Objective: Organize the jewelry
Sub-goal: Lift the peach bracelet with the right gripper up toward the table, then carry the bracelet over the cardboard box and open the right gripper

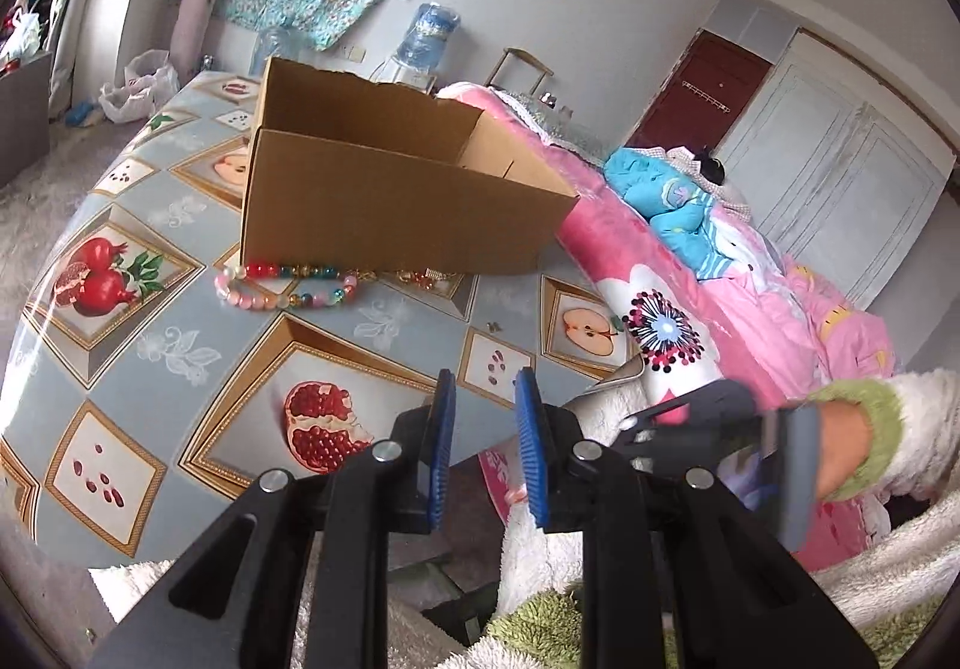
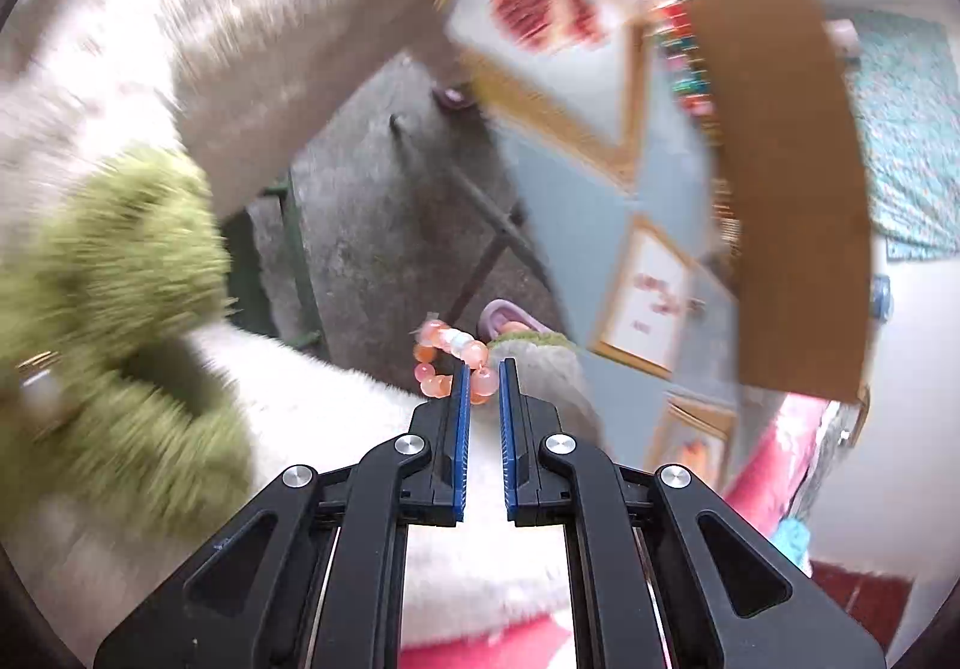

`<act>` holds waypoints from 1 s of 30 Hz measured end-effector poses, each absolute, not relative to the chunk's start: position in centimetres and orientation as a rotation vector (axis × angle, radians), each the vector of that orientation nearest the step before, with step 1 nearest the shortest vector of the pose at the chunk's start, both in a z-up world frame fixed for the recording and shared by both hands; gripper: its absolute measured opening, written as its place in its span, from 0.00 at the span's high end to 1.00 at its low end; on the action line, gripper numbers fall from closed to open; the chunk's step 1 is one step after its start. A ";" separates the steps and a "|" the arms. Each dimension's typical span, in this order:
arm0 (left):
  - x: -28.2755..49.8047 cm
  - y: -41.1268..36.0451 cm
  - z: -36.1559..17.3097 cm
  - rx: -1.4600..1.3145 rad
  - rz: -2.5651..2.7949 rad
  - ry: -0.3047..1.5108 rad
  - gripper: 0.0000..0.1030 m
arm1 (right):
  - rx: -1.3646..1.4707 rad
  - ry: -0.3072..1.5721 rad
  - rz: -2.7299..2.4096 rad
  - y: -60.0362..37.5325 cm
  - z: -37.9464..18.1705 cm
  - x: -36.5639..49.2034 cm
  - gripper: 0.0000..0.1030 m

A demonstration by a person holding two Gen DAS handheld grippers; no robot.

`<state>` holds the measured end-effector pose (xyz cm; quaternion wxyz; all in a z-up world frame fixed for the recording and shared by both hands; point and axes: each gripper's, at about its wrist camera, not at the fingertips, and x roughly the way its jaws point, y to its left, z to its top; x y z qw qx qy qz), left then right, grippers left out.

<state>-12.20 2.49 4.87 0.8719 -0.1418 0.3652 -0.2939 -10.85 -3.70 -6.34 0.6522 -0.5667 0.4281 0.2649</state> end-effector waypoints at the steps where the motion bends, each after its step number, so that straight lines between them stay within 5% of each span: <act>1: -12.2 2.5 4.9 -0.293 -0.617 0.762 0.81 | -1.257 0.974 0.601 -3.8 -5.0 -10.9 0.93; 6: -12.4 2.3 4.3 -0.312 -0.667 0.769 0.78 | -1.093 0.958 0.604 -4.5 2.4 -10.2 0.93; 15: -12.0 -1.2 5.1 -0.317 -0.871 0.661 0.51 | -1.000 0.875 0.614 -4.7 10.8 -7.8 0.93; 23: -6.0 -1.8 5.7 -0.460 -0.945 0.598 0.53 | -0.918 0.857 0.658 -4.6 13.9 -4.3 0.93; 30: -3.0 -1.6 8.6 -0.477 -0.984 0.514 0.68 | -0.870 0.806 0.661 -4.7 16.4 -1.6 0.93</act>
